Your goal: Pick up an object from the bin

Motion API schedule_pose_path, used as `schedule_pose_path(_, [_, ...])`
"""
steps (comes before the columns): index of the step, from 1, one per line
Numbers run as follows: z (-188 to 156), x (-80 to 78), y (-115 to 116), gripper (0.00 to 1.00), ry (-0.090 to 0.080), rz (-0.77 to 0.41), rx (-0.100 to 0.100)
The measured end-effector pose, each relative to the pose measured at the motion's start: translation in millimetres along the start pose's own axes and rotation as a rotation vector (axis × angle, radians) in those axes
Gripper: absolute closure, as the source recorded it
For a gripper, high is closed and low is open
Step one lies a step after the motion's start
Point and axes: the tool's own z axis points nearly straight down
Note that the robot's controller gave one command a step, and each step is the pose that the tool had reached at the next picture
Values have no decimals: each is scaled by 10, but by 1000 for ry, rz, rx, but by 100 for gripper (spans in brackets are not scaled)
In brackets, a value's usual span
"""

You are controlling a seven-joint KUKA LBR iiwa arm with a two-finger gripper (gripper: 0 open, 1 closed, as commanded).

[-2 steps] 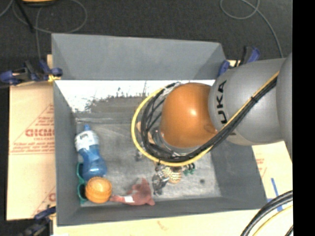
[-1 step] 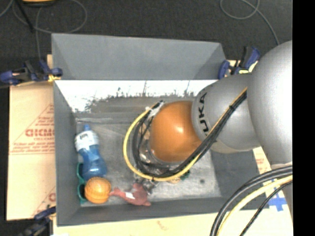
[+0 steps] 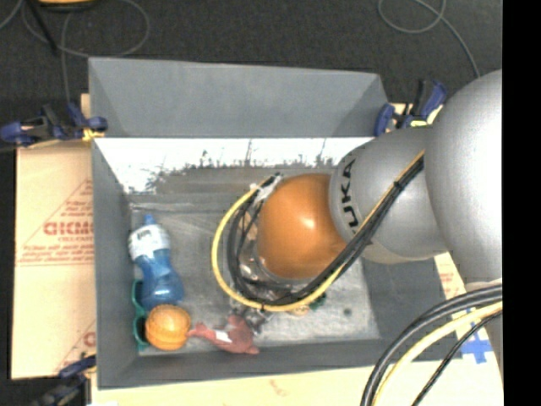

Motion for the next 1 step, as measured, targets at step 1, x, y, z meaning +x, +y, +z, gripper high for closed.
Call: schedule_pose_path(1, [-1668,-263,219,100,0,-297,-1])
